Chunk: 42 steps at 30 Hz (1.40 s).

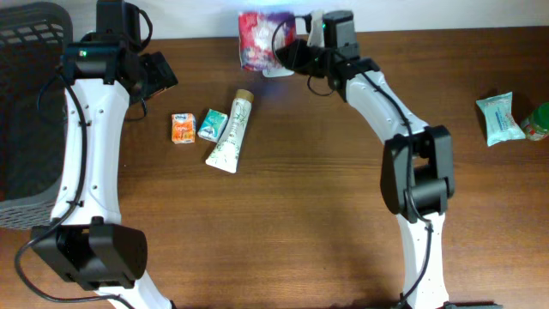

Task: Scan the item barcode
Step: 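Carry the purple bag right and drop it at the right edge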

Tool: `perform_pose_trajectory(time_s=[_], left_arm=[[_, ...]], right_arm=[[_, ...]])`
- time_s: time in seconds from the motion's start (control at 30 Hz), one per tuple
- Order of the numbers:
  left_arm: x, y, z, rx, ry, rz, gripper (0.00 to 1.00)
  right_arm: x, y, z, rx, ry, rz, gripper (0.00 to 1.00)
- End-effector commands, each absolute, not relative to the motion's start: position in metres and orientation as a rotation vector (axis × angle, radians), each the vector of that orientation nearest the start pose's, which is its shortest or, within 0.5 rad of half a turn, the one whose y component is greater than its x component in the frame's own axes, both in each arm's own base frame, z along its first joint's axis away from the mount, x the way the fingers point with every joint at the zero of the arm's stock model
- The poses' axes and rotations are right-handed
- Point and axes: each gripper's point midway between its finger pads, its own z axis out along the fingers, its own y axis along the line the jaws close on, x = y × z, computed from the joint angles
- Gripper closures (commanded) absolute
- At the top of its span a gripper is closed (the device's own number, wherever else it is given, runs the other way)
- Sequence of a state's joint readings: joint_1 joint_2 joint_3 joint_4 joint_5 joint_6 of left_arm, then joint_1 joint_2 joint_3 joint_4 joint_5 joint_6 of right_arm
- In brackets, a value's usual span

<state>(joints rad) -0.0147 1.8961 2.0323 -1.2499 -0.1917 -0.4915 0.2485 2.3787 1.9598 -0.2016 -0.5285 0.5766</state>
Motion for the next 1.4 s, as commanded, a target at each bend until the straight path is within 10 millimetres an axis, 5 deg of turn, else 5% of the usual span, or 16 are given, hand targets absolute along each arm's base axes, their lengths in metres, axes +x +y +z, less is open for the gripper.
perform_pose_trajectory(time_s=[0.0, 0.07, 0.17, 0.23, 0.3, 0.4, 0.6, 0.8, 0.93, 1.03, 1.13, 1.37], left_arm=[[0.446, 0.026, 0.238, -0.694, 2.559, 0.098, 0.01], [0.446, 0.026, 0.238, -0.694, 2.559, 0.098, 0.01], [0.446, 0.026, 0.238, -0.694, 2.559, 0.098, 0.01], [0.446, 0.026, 0.238, -0.694, 2.559, 0.098, 0.01], [0.446, 0.026, 0.238, -0.694, 2.559, 0.099, 0.01], [0.446, 0.026, 0.238, -0.694, 2.559, 0.098, 0.01], [0.446, 0.026, 0.238, -0.694, 2.56, 0.099, 0.01], [0.446, 0.026, 0.238, -0.694, 2.559, 0.098, 0.01], [0.446, 0.026, 0.238, -0.694, 2.559, 0.098, 0.01], [0.446, 0.026, 0.238, -0.694, 2.559, 0.098, 0.01], [0.446, 0.027, 0.238, -0.695, 2.559, 0.099, 0.01], [0.446, 0.027, 0.238, -0.695, 2.559, 0.098, 0.01]], right_arm=[[0.604, 0.234, 0.158, 0.0, 2.209, 0.984, 0.96], [0.605, 0.221, 0.185, 0.006, 2.166, 0.976, 0.96], [0.599, 0.175, 0.242, 0.055, 2.114, 0.913, 0.96], [0.587, 0.107, 0.257, 0.229, 2.166, 0.786, 0.96], [0.564, 0.03, 0.246, 0.458, 2.264, 0.656, 0.96], [0.506, -0.077, 0.199, 0.846, 2.437, 0.495, 0.96], [0.421, -0.197, 0.15, 1.092, 2.618, 0.154, 0.96], [0.327, -0.246, 0.138, 1.553, 2.645, 0.122, 0.96], [0.285, -0.283, 0.137, 1.73, 2.586, 0.018, 0.96], [0.272, -0.303, 0.137, 1.828, 2.491, 0.011, 0.96], [0.28, -0.318, 0.138, 1.809, 2.422, 0.0, 0.96], [0.298, -0.32, 0.137, 1.763, 2.375, 0.082, 0.21]])
